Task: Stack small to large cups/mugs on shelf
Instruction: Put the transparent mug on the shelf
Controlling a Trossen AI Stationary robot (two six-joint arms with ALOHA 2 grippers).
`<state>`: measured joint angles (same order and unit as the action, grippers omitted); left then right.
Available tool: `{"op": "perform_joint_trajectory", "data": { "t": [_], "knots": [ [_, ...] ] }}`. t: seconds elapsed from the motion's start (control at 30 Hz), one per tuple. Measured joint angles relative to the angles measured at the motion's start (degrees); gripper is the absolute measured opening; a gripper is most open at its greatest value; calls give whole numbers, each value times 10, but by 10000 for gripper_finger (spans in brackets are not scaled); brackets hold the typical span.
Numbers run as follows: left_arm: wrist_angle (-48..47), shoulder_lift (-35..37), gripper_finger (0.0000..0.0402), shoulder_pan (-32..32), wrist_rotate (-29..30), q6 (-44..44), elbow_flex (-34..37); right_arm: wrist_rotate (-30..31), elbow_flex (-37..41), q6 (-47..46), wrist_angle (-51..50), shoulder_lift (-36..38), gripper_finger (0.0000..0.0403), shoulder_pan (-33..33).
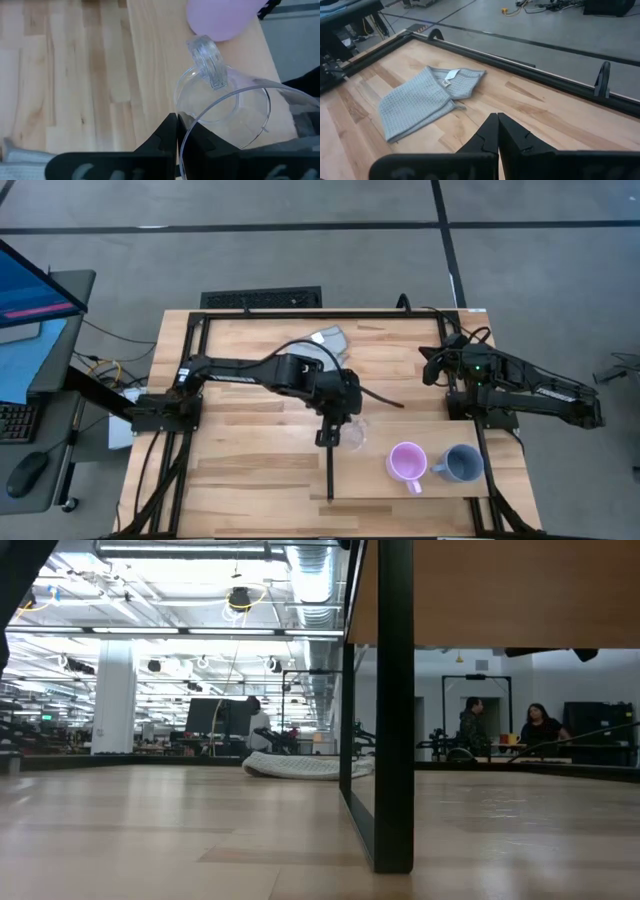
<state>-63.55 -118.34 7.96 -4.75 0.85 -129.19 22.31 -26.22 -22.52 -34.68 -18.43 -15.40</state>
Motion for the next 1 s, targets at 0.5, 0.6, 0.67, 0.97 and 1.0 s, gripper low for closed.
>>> {"op": "perform_joint_trajectory", "data": {
  "t": [0.5,0.6,0.67,0.97,1.0],
  "knots": [
    [6,-28,0,6,-19,16,1,0,0,0,-5,0,24,0],
    [12,-27,0,6,-19,18,1,0,0,0,-10,0,24,0],
    [10,-27,0,6,-10,19,1,0,0,0,-10,0,24,0],
    [-7,-42,0,6,-6,25,2,0,0,0,-9,0,24,0],
    [-1,-44,0,6,-6,27,-1,0,0,0,-9,0,24,0]
  ]
}}
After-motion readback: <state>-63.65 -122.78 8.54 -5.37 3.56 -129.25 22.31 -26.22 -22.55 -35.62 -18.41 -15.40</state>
